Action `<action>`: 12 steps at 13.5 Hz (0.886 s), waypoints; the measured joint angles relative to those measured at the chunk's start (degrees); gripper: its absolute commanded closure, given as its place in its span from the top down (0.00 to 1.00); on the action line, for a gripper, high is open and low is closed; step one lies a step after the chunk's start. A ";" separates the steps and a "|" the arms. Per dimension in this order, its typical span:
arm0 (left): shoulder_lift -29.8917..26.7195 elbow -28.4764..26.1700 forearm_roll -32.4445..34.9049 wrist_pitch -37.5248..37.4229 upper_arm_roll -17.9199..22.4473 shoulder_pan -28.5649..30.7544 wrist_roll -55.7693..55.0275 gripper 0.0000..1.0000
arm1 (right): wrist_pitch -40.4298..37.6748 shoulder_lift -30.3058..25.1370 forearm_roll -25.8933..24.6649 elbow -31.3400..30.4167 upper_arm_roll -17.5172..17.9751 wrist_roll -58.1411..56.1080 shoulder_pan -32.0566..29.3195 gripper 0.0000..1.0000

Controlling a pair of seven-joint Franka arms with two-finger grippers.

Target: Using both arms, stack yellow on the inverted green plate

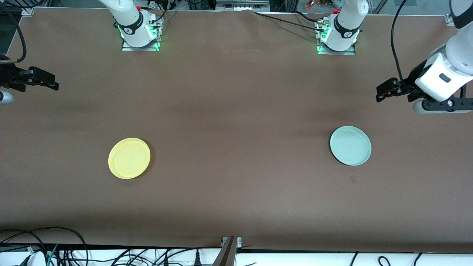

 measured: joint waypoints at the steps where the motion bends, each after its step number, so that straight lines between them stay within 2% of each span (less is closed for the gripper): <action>1: 1.34 0.00 0.14 0.12 0.00 -0.08 0.00 1.00 | 0.01 0.02 0.00 0.01 -0.01 0.00 -0.01 1.00; 7: 10.69 0.22 3.09 2.02 0.08 -1.73 0.00 1.00 | 0.02 0.12 0.00 0.18 -0.01 0.00 -0.01 1.00; 12: 12.25 0.63 10.14 2.11 0.09 -2.74 0.02 1.00 | 0.02 0.16 0.00 0.22 -0.01 0.00 0.00 1.00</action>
